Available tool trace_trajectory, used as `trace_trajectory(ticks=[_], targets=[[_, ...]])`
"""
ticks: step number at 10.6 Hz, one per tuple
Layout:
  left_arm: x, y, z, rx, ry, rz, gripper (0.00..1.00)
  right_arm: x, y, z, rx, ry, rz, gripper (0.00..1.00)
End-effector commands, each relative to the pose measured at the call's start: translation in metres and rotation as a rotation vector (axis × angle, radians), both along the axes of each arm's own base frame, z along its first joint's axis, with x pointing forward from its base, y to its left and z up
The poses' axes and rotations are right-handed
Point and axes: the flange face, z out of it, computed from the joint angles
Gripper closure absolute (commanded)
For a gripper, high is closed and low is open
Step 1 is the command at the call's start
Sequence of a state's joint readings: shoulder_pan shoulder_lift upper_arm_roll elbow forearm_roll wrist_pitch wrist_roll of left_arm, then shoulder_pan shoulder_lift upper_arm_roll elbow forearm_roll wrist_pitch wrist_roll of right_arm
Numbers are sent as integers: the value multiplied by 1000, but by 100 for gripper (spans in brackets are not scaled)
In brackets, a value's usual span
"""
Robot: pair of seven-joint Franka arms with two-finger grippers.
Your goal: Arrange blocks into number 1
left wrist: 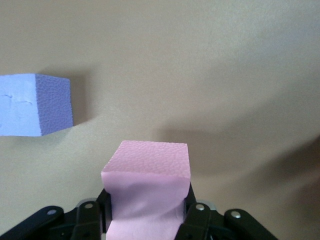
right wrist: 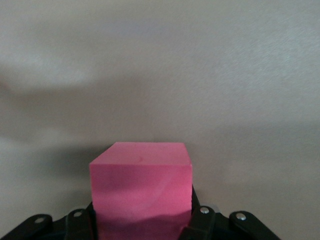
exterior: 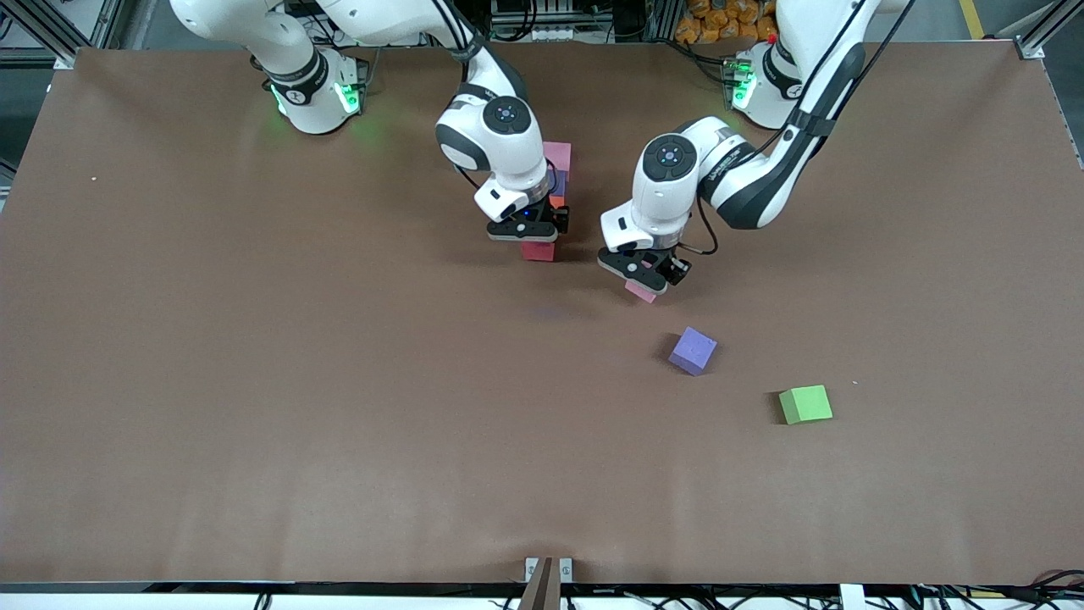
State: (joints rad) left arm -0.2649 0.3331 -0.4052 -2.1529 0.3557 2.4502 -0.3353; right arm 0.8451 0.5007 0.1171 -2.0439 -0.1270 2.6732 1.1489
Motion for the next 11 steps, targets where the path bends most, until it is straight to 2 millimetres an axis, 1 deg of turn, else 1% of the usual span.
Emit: trace_trajectory(ticks=[1, 2, 3, 4, 5, 6, 7, 8, 10, 11], targets=[[3, 8, 7, -1, -4, 16, 100, -10, 16, -5, -5, -12, 5, 44], [4, 7, 7, -3, -5, 19, 100, -13, 17, -9, -10, -9, 9, 40], [4, 7, 9, -9, 1, 34, 100, -13, 17, -10, -11, -8, 9, 10], [4, 5, 11, -26, 11, 58, 100, -11, 16, -5, -6, -14, 8, 0], [7, -1, 18, -54, 17, 85, 100, -4, 13, 3, 2, -22, -4, 0], [7, -9, 24, -71, 39, 108, 100, 7, 5, 17, 12, -34, -19, 0], [7, -16, 31, -86, 57, 130, 100, 16, -6, 32, 22, -47, -36, 0], [3, -27, 36, -108, 79, 145, 100, 22, -20, 46, 28, -59, -45, 0], [-13, -58, 42, -167, 126, 212, 100, 31, -59, 64, 12, -79, -8, 0], [-18, -72, 43, -185, 142, 234, 100, 38, -86, 73, 0, -89, 7, 0]])
